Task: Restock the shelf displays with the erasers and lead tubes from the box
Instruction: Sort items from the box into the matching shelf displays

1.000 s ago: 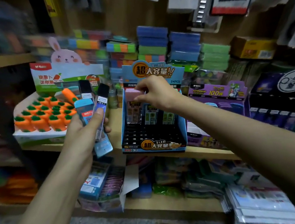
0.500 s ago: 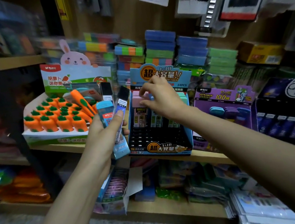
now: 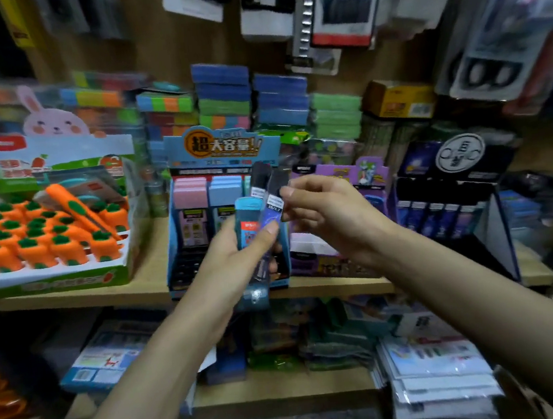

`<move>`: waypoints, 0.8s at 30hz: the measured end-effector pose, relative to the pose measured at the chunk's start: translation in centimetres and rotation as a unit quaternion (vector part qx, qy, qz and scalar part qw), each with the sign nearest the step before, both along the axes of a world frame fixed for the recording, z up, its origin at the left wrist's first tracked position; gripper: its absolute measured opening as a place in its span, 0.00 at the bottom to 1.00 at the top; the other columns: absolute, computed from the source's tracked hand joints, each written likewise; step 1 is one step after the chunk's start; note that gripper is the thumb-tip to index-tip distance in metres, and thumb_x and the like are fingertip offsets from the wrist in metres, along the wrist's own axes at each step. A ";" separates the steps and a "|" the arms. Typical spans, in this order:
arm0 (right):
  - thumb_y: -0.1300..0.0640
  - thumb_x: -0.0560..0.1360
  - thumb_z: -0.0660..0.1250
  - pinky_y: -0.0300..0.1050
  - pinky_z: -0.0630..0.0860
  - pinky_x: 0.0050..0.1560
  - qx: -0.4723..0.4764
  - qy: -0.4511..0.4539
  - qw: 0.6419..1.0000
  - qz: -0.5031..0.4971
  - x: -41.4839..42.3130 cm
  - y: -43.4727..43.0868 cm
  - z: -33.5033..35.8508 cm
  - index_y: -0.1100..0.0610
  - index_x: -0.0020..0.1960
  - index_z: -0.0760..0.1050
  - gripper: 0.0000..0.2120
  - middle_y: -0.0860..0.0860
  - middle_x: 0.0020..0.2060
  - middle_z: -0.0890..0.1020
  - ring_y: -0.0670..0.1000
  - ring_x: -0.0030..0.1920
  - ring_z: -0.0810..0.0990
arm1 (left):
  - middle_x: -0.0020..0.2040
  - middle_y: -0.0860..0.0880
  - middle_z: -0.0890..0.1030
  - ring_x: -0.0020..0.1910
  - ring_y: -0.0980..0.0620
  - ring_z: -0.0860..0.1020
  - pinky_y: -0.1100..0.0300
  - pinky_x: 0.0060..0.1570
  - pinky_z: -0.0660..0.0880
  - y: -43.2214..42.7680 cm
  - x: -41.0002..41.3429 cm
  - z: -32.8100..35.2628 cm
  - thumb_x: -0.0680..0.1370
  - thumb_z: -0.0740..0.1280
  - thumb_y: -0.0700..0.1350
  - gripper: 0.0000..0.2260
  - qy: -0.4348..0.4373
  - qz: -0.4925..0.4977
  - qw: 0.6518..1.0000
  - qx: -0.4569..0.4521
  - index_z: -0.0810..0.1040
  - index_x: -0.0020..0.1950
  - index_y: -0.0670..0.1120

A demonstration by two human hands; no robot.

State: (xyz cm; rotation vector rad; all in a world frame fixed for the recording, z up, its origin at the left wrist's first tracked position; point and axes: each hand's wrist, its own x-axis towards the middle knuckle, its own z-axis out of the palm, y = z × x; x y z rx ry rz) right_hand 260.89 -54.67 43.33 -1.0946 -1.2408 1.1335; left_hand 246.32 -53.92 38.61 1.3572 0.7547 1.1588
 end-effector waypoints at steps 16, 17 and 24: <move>0.63 0.76 0.65 0.33 0.75 0.33 0.088 -0.239 0.901 -0.350 24.5 -8.0 0.8 0.52 0.41 0.72 0.09 0.51 0.34 0.78 0.39 0.30 0.79 | 0.32 0.55 0.81 0.26 0.57 0.75 0.68 0.29 0.72 -2.9 10.4 -1.2 0.79 0.59 0.50 0.07 0.090 -0.109 0.990 0.023 0.74 0.51 0.49; 0.64 0.76 0.65 0.32 0.76 0.32 0.088 -0.259 0.892 -0.360 25.6 -7.9 0.3 0.51 0.41 0.72 0.10 0.51 0.35 0.78 0.38 0.31 0.79 | 0.32 0.55 0.81 0.27 0.57 0.76 0.68 0.29 0.72 -2.9 10.6 -1.3 0.79 0.59 0.50 0.08 0.093 -0.109 0.989 0.021 0.74 0.52 0.49; 0.61 0.76 0.67 0.38 0.77 0.40 0.075 -0.419 0.845 -0.325 29.4 -6.2 -3.0 0.54 0.48 0.75 0.03 0.45 0.40 0.80 0.44 0.39 0.79 | 0.33 0.53 0.81 0.28 0.56 0.76 0.66 0.31 0.74 -2.5 11.3 -1.6 0.79 0.59 0.50 0.08 0.101 -0.110 0.989 0.015 0.74 0.51 0.49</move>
